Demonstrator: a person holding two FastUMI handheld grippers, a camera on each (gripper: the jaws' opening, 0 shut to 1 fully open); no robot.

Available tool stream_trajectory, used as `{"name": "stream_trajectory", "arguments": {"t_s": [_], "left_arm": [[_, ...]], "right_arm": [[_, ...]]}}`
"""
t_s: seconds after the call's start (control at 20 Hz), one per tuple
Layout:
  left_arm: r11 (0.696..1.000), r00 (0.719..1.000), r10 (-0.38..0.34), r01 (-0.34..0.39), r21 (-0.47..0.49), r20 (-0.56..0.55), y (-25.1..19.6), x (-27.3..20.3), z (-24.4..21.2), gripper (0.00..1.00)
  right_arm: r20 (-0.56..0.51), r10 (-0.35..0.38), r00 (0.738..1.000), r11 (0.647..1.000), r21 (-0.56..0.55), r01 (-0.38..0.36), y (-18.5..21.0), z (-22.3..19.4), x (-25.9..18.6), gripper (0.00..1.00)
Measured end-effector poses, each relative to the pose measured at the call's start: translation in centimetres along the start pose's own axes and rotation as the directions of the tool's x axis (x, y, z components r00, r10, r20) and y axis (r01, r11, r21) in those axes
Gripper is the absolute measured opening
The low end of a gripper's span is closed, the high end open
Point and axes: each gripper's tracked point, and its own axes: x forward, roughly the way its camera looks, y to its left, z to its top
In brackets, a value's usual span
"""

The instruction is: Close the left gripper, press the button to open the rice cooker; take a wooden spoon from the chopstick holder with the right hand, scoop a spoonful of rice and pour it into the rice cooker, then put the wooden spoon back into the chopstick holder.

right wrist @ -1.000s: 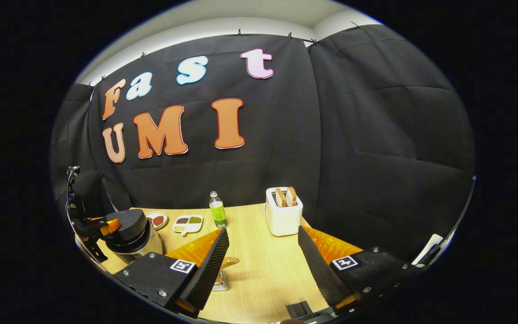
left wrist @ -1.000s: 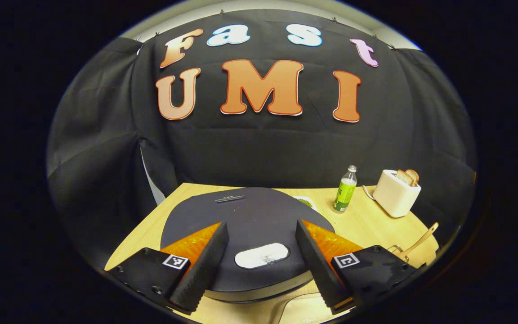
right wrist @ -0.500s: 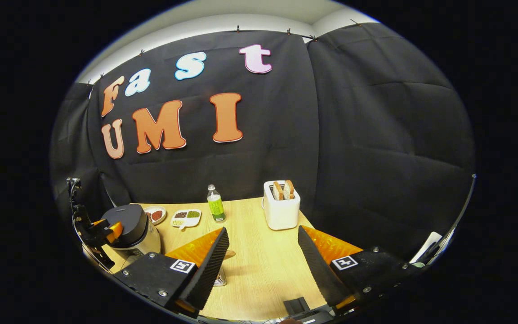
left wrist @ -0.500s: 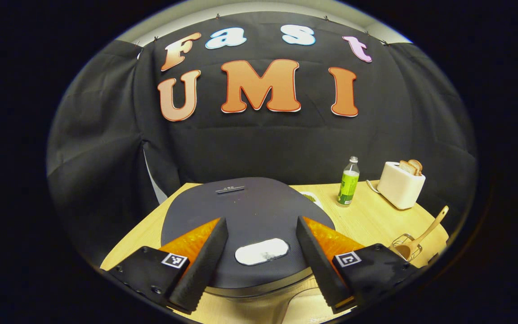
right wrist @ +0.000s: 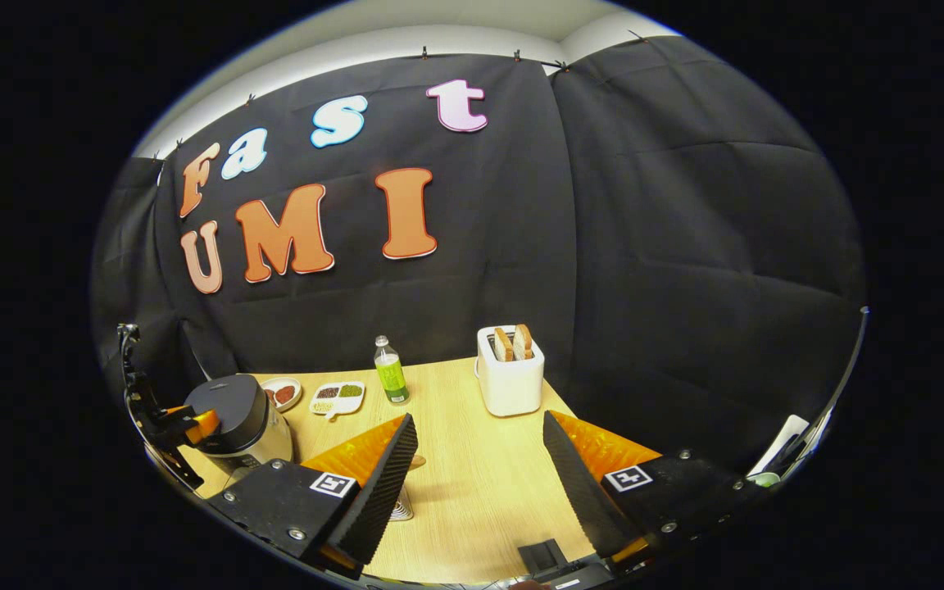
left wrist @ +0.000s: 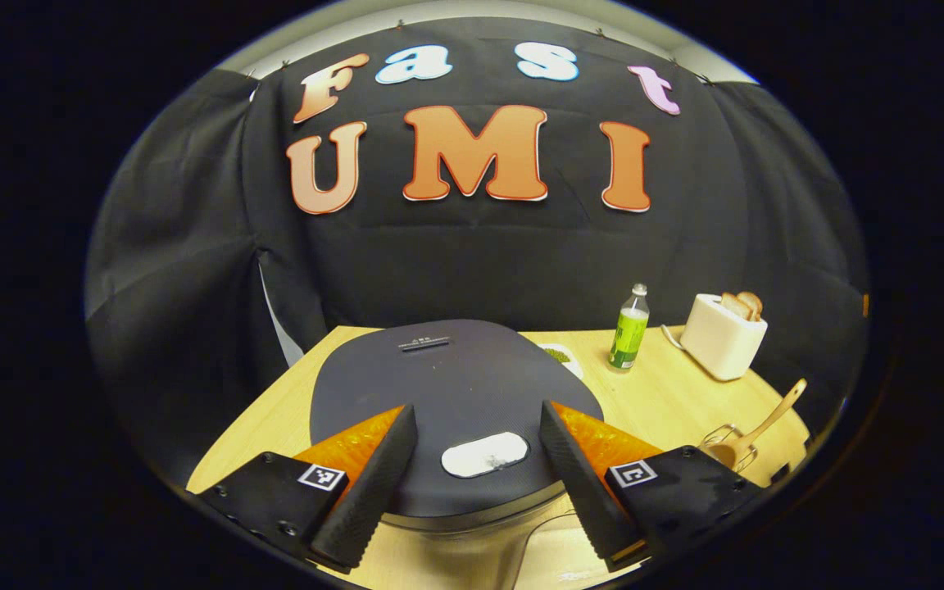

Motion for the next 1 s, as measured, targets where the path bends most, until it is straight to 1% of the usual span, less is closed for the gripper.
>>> {"name": "stream_trajectory", "arguments": {"t_s": [0.05, 0.15, 0.2, 0.25, 0.3, 0.4, 0.45, 0.5, 0.55, 0.6, 0.8, 0.9, 1.0], "left_arm": [[1.0, 1.0, 0.01, -0.01, -0.006, 0.009, 0.7, -1.0, 1.6, 1.0], [0.999, 0.998, 0.028, -0.029, 0.022, 0.05, 2.3, -3.3, 5.1, 1.0], [0.999, 0.997, 0.04, -0.042, 0.02, 0.072, 3.3, -4.3, 7.2, 1.0], [0.998, 0.994, 0.068, -0.069, 0.004, 0.085, 4.7, -5.6, 8.8, 1.0], [0.997, 0.991, 0.078, -0.076, -0.023, 0.112, 5.7, -7.0, 11.0, 1.0], [0.995, 0.978, 0.09, -0.082, -0.052, 0.189, 7.1, -10.1, 15.8, 0.99], [0.994, 0.969, 0.106, -0.097, -0.047, 0.221, 8.2, -11.8, 17.9, 0.97], [0.993, 0.962, 0.121, -0.116, -0.034, 0.246, 9.2, -13.4, 19.7, 1.0], [0.99, 0.955, 0.14, -0.138, -0.026, 0.261, 10.1, -15.0, 21.0, 0.98], [0.988, 0.948, 0.152, -0.15, -0.029, 0.278, 11.0, -16.5, 22.4, 0.98], [0.983, 0.919, 0.183, -0.172, -0.062, 0.35, 13.2, -20.9, 26.2, 1.0], [0.979, 0.909, 0.203, -0.195, -0.058, 0.364, 14.3, -21.7, 26.1, 0.99], [0.976, 0.909, 0.214, -0.21, -0.052, 0.357, 15.0, -22.1, 25.5, 0.97]], "right_arm": [[0.012, 0.004, 1.0, 1.0, 0.003, -0.004, 0.1, 0.6, 0.1, 0.95], [0.035, 0.015, 0.999, 1.0, 0.006, -0.015, 0.6, 1.8, 0.2, 0.95], [0.049, 0.023, 0.999, 1.0, 0.005, -0.023, 1.0, 2.7, 0.3, 0.95], [0.06, 0.031, 0.998, 1.0, 0.001, -0.031, 1.4, 3.4, 0.3, 0.95], [0.07, 0.04, 0.997, 0.999, -0.005, -0.04, 1.9, 4.1, 0.3, 0.95], [0.101, 0.063, 0.993, 0.998, -0.02, -0.061, 3.2, 6.0, 0.3, 0.94], [0.121, 0.076, 0.99, 0.997, -0.028, -0.073, 3.9, 7.1, 0.2, 0.94], [0.141, 0.091, 0.986, 0.996, -0.035, -0.087, 4.7, 8.2, 0.0, 0.94], [0.16, 0.11, 0.981, 0.994, -0.043, -0.104, 5.7, 9.3, -0.1, 0.94], [0.17, 0.126, 0.977, 0.992, -0.052, -0.119, 6.6, 10.1, -0.2, 0.94], [0.223, 0.187, 0.957, 0.98, -0.105, -0.167, 9.8, 13.2, -1.0, 0.94], [0.236, 0.209, 0.949, 0.976, -0.117, -0.186, 11.3, 13.4, -1.3, 0.95], [0.229, 0.219, 0.948, 0.973, -0.127, -0.194, 12.2, 12.9, -1.3, 0.95]]}}
